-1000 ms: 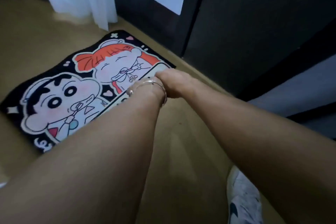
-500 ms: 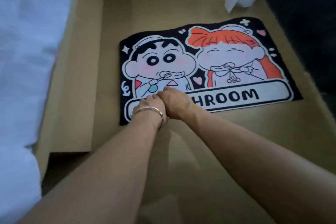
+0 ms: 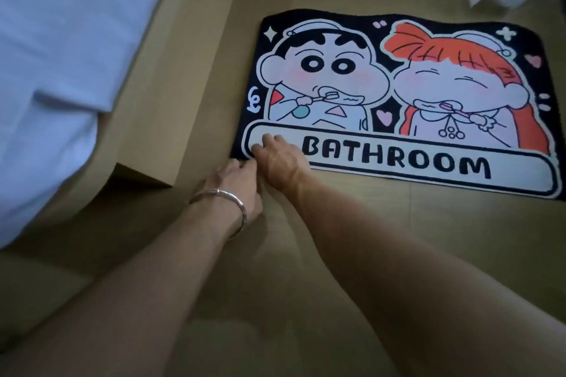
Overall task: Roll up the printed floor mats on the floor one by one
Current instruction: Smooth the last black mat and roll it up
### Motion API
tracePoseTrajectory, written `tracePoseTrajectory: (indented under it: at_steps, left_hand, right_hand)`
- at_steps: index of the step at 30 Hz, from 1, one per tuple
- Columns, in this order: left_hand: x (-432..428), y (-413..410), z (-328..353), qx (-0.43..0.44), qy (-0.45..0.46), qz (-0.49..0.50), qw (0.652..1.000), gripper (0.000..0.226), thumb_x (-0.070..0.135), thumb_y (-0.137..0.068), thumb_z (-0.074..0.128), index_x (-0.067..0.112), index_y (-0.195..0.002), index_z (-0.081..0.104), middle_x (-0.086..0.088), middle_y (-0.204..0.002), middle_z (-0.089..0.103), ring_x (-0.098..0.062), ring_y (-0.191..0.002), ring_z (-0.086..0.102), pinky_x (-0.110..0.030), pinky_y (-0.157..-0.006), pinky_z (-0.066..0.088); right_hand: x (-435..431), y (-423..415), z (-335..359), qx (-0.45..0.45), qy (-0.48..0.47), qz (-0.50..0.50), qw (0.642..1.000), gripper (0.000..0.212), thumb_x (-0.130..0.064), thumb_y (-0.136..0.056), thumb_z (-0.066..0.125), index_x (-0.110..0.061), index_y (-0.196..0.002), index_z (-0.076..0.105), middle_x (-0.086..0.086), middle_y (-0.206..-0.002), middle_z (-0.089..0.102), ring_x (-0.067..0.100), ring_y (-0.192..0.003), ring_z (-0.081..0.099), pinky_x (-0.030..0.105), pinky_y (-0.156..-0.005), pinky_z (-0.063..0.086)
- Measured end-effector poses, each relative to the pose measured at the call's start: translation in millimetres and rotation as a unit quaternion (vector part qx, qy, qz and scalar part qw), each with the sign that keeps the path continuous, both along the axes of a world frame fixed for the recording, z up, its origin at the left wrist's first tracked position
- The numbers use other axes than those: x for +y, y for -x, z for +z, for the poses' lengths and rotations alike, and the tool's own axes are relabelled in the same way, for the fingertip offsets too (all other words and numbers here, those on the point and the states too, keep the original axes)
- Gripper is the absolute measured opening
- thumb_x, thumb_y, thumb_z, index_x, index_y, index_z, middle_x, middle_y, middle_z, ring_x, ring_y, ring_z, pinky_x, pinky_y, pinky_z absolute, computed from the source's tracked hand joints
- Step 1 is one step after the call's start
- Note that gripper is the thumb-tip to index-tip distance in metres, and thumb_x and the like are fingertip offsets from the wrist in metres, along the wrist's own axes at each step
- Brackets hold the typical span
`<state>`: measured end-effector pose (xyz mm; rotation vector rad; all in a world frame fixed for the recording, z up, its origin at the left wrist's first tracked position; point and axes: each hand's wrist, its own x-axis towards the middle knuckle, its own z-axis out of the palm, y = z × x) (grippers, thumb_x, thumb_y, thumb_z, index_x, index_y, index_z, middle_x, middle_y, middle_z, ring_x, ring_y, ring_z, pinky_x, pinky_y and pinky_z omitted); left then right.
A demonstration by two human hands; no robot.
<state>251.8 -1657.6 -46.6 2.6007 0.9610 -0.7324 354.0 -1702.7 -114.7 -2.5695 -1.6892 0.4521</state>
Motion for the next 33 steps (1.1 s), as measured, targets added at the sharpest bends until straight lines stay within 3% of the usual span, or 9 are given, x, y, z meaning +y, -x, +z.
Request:
tracePoseTrajectory:
  at_steps: [6,21,28,33]
  left_hand:
    - [7.8,13.3,9.4,0.029,0.002,0.021,0.999,0.049,0.022,-0.090,0.050,0.019,-0.136,0.037,-0.011,-0.132,0.042,-0.033,-0.123,0.043,-0.037,-0.099,0.038]
    - [8.1,-1.8,-5.0,0.000,-0.002,-0.062,0.998,0.040,0.023,-0.089,0.049,0.017,-0.128,0.041,-0.007,-0.131,0.041,-0.028,-0.121,0.043,-0.038,-0.094,0.040]
    - [28.6,-2.8,-15.3,-0.002,-0.074,-0.115,0.991,0.078,0.017,-0.085,0.056,0.023,-0.148,0.010,-0.008,-0.145,0.028,-0.029,-0.127,0.036,-0.040,-0.100,0.039]
    - [23.5,-4.5,-23.8,0.037,-0.119,-0.214,0.969,0.104,0.010,-0.080,0.068,0.025,-0.149,-0.008,-0.011,-0.157,-0.003,-0.030,-0.145,0.003,-0.045,-0.114,0.020]
  right_hand:
    - [0.1,10.0,8.6,-0.091,0.037,0.093,0.991,0.032,-0.011,-0.096,0.049,-0.012,-0.128,0.049,0.010,-0.123,0.053,0.021,-0.108,0.056,0.029,-0.087,0.045]
    - [-6.9,-9.5,12.6,-0.067,0.006,0.001,0.998,0.026,-0.019,-0.098,0.046,-0.014,-0.121,0.056,0.007,-0.121,0.055,0.023,-0.109,0.054,0.031,-0.082,0.043]
    - [-9.1,-3.3,9.4,-0.078,0.027,-0.002,0.997,0.022,-0.022,-0.095,0.052,-0.015,-0.114,0.060,0.004,-0.113,0.061,0.021,-0.103,0.057,0.030,-0.078,0.043]
    - [-61.9,9.9,10.5,-0.033,0.068,0.043,0.996,0.022,-0.025,-0.090,0.056,-0.015,-0.109,0.060,0.002,-0.104,0.060,0.019,-0.095,0.055,0.031,-0.076,0.043]
